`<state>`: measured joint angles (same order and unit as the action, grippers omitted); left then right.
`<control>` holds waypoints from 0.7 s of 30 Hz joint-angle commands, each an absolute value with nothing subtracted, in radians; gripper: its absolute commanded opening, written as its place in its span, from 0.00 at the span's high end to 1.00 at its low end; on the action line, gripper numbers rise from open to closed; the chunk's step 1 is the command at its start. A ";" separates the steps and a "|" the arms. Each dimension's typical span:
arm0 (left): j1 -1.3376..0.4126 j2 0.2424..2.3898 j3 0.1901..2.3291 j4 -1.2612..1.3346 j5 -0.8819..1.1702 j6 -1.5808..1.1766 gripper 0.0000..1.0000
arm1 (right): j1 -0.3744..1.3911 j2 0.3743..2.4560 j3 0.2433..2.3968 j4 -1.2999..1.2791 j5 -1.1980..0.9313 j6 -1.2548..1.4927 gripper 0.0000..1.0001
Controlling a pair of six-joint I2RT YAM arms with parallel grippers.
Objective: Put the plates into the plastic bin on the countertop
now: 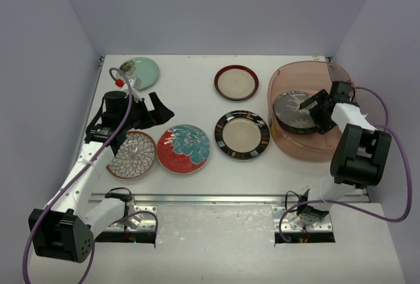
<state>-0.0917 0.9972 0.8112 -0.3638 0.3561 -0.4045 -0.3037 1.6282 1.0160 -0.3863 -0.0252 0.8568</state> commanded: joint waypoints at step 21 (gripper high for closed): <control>-0.095 1.011 0.896 -0.456 0.026 -0.442 0.00 | 0.063 1.158 1.197 -0.351 -0.265 0.622 0.01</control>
